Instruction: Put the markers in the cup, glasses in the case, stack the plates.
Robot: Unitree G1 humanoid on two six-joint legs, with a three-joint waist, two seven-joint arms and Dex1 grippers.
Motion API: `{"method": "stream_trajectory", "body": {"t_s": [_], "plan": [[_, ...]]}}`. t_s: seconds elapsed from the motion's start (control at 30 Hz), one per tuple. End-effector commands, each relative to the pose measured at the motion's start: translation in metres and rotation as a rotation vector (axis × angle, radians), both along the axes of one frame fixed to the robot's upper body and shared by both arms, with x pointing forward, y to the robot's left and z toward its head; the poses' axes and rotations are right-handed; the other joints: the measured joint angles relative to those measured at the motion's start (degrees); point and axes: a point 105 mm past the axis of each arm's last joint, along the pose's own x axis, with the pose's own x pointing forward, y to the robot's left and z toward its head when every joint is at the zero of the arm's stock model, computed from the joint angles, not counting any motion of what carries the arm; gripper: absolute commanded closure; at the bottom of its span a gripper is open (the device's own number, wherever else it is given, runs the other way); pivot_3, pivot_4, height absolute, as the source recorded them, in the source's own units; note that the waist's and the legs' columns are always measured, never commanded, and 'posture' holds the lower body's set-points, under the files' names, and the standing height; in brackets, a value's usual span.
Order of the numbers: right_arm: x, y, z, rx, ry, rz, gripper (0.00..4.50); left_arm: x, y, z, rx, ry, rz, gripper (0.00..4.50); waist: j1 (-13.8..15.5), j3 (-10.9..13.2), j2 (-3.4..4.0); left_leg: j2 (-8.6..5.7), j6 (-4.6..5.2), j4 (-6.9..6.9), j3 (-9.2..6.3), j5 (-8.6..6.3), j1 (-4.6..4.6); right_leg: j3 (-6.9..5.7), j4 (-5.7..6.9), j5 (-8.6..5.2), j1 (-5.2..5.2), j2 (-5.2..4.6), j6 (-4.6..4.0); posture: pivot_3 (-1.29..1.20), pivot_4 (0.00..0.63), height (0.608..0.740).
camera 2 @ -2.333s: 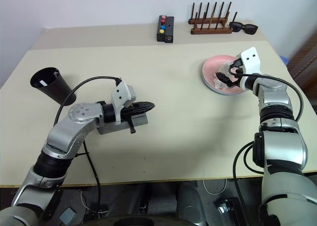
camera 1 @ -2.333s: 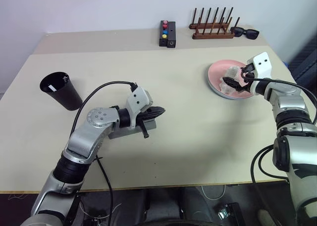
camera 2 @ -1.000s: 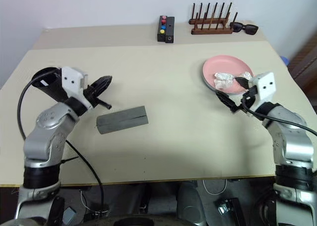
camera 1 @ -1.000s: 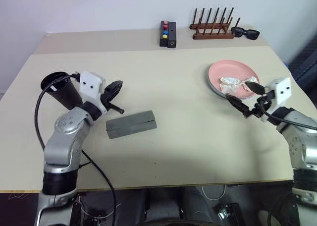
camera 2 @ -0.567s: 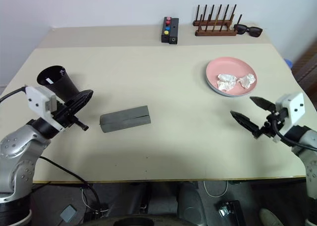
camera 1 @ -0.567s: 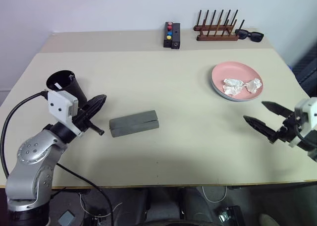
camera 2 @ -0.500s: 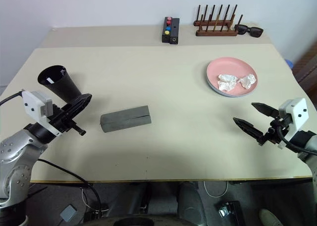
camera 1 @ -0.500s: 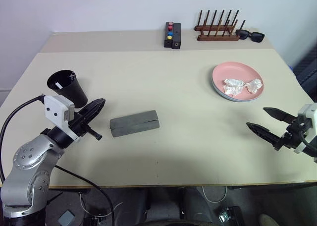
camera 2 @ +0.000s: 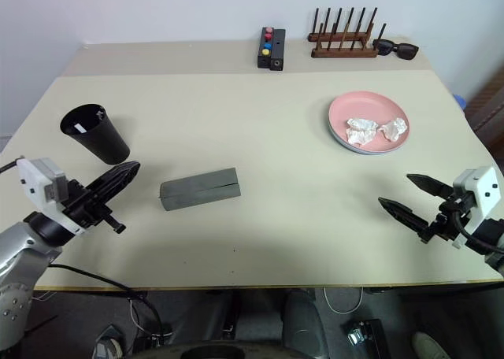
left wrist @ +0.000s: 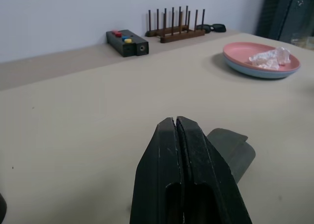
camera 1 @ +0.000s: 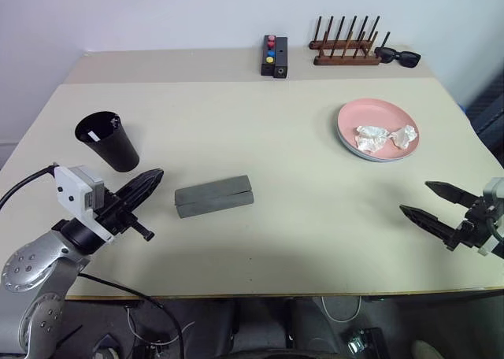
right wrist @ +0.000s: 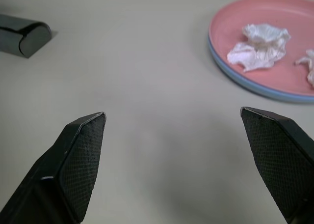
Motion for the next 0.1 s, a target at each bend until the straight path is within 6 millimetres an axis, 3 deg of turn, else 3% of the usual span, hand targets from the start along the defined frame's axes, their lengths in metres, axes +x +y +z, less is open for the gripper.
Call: {"method": "stream_trajectory", "body": {"t_s": [0.03, 0.1], "plan": [[0.0003, 0.0077, 0.0105, -0.001, -0.049, 0.023, 0.03, -0.0035, 0.0019, 0.0085, 0.012, -0.04, 0.013, 4.5, 0.01, 0.0, 0.0, 0.0, 0.0, 0.0, 0.0, 0.0, 0.0, 0.0, -0.01, 0.0, 0.0, 0.0, 0.0, 0.0, 0.15, 0.74], [-0.0007, 0.0101, 0.0101, 0.005, -0.048, 0.026, 0.03, -0.0044, 0.0008, 0.0088, 0.008, -0.039, 0.009, 4.5, 0.05, 0.0, -0.01, 0.0, 0.01, 0.0, -0.01, -0.01, 0.0, -0.02, -0.06, 0.0, 0.04, 0.0, 0.0, 0.0, 0.15, 0.74]]}}
